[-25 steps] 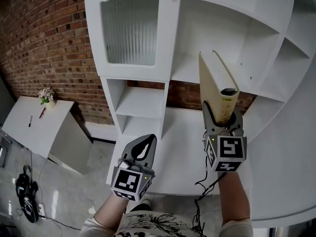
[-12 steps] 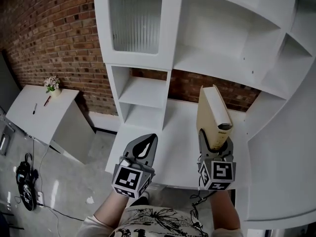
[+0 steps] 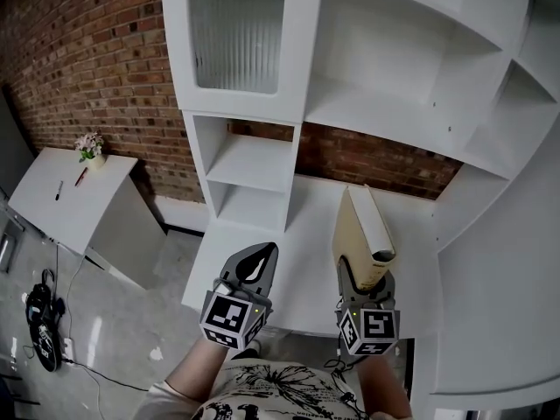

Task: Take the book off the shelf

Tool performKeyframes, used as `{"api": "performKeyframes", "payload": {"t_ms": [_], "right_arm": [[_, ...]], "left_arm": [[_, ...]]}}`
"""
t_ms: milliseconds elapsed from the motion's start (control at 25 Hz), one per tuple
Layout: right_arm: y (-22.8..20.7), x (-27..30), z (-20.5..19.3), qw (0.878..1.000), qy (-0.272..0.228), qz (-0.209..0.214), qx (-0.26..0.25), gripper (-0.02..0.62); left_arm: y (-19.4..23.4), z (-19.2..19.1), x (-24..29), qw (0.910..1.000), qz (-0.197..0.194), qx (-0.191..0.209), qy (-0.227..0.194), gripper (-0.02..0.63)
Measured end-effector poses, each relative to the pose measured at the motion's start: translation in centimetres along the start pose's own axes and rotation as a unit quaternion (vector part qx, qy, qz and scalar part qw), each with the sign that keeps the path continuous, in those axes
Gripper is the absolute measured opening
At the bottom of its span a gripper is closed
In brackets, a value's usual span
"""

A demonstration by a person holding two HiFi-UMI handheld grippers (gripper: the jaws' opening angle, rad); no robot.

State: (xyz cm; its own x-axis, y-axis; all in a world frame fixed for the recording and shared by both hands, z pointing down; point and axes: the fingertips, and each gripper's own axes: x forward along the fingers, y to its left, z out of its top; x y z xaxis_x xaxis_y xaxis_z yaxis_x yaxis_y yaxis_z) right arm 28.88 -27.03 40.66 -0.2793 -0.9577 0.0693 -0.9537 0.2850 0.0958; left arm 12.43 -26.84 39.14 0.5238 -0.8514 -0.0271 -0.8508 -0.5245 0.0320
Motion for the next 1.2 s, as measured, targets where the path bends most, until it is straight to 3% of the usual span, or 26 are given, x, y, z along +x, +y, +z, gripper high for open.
{"api": "performKeyframes", "payload": {"t_ms": [1200], "right_arm": [[0.9, 1.8, 0.6, 1.0, -0.003, 0.007, 0.009, 0.233]], "left_arm": [[0.6, -0.3, 0.9, 0.9999, 0.001, -0.005, 0.012, 0.012]]}}
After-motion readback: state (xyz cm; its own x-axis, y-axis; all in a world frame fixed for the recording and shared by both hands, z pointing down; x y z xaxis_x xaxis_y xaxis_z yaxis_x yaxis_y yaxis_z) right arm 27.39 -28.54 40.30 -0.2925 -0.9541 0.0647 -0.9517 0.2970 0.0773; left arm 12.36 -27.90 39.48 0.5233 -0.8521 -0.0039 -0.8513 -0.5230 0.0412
